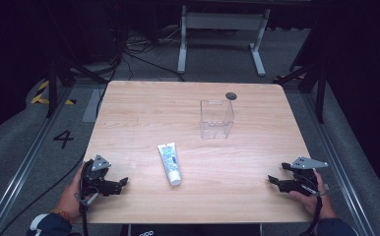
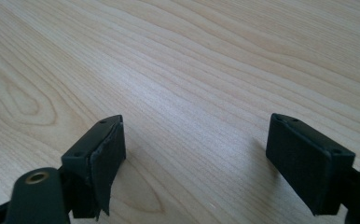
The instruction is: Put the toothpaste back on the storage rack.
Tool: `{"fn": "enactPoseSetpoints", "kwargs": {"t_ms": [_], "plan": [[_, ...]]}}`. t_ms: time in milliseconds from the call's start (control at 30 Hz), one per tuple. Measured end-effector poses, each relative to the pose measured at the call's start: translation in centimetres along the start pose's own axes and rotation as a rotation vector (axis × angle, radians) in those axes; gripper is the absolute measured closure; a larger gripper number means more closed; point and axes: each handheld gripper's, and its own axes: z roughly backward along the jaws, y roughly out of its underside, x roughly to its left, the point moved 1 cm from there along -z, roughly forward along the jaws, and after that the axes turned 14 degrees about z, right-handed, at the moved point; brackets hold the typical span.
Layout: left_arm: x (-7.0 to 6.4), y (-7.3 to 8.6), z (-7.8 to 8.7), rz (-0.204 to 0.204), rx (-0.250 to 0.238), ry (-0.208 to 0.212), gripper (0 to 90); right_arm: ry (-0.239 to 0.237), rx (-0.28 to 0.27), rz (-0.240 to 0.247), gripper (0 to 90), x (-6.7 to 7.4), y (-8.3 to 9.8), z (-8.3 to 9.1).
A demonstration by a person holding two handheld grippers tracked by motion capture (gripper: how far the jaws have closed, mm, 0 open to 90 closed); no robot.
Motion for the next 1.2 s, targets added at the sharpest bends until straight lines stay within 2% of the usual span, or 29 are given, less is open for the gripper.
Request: {"fn": "enactPoseSetpoints", "kwargs": {"t_ms": [367,500,567,600,667,733,800,833,967,1033,1100,1167,1200], "plan": [[0.2,-0.2,-0.1,-0.018,0.002,0.009,0.0,-0.001,0.0,0.001,20.2,0.0,0.0,0.0],[0.0,-0.2,-0.2,-0.005,0.001,0.0,0.3,-0.001,0.0,0.001,20.2,0.0,0.0,0.0],[-0.1,-0.6,-0.1,-0.007,0.038,-0.013,0.3,-0.001,0.0,0.001,20.2,0.0,0.0,0.0],[-0.2,-0.7,-0.2,0.011,0.048,-0.013,0.2,-0.001,0.0,0.001,20.1,0.0,0.0,0.0],[-0.5,-1.3,-0.4,0.047,0.076,-0.053,0.2,-0.002,-0.001,0.001,20.2,0.0,0.0,0.0],[-0.8,-1.8,-0.5,0.063,0.102,-0.078,0.7,-0.001,0.0,0.001,20.2,0.0,0.0,0.0],[-1.1,-2.0,-0.6,0.068,0.11,-0.08,2.0,-0.001,0.0,0.001,20.2,0.0,0.0,0.0],[-1.5,-2.2,-0.7,0.066,0.107,-0.083,7.2,-0.002,0.0,0.001,20.2,0.0,0.0,0.0],[-2.2,-2.6,-0.8,0.055,0.112,-0.082,17.0,-0.001,0.0,0.001,20.2,0.0,0.0,0.0],[-2.8,-2.9,-0.9,0.038,0.126,-0.086,15.3,-0.002,0.0,0.001,20.2,0.0,0.0,0.0],[-3.1,-3.0,-1.0,0.033,0.141,-0.07,16.0,-0.002,0.0,0.001,20.2,0.0,0.0,0.0],[-3.6,-3.2,-1.0,0.007,0.133,-0.092,16.0,-0.002,0.0,0.001,20.2,0.0,0.0,0.0],[-3.8,-3.3,-1.0,0.006,0.129,-0.091,16.1,-0.001,0.0,0.001,20.2,0.0,0.0,0.0]]}}
